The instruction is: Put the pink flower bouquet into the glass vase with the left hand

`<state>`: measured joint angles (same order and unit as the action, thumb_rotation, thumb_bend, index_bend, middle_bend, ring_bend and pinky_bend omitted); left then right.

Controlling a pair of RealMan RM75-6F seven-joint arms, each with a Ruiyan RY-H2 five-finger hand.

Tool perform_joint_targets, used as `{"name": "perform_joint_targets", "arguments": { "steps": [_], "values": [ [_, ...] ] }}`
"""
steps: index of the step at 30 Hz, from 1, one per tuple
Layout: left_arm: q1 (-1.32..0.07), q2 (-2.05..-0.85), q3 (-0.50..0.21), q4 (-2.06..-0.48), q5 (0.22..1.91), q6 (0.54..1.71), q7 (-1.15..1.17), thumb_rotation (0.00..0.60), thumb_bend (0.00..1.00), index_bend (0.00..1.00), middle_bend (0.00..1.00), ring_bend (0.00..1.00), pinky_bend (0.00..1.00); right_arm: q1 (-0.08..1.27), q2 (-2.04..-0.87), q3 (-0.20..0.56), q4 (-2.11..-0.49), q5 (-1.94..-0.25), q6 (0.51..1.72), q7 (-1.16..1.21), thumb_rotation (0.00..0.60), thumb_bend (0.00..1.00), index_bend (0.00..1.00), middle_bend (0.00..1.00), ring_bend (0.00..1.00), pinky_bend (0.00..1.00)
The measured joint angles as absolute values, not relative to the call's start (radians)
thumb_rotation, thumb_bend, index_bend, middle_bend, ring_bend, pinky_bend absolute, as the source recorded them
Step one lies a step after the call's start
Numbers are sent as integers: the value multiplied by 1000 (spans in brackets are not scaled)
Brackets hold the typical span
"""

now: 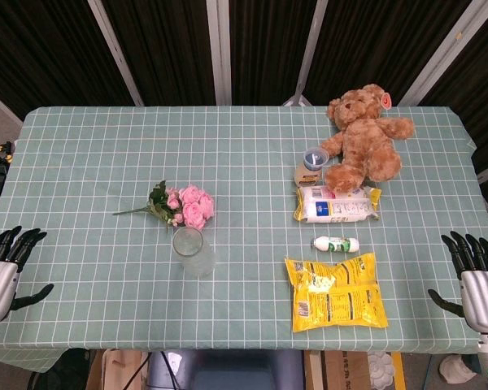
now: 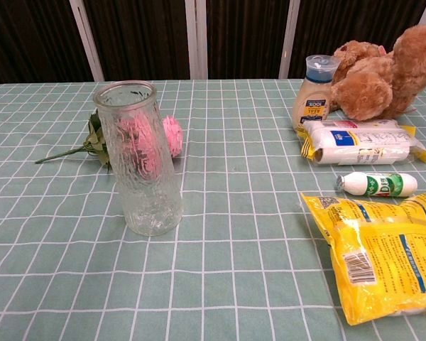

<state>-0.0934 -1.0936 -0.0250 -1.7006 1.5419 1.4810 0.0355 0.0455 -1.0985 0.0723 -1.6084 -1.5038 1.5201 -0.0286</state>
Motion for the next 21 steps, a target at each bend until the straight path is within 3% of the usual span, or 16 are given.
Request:
{"name": "perform_joint_targets", "arguments": {
  "steps": [13, 21],
  "values": [
    [-325, -1109, -152, -1783, 1288, 1164, 249, 600, 224, 145, 96, 0, 0, 51, -1101, 70, -1614, -1492, 1497, -41, 600, 171, 113, 105, 38, 0],
    [-498, -1277, -222, -1758, 1085, 1071, 495, 600, 220, 137, 87, 0, 0, 57, -1108, 68, -1615, -1480, 1479, -59, 600, 171, 113, 105, 38, 0]
  ]
}}
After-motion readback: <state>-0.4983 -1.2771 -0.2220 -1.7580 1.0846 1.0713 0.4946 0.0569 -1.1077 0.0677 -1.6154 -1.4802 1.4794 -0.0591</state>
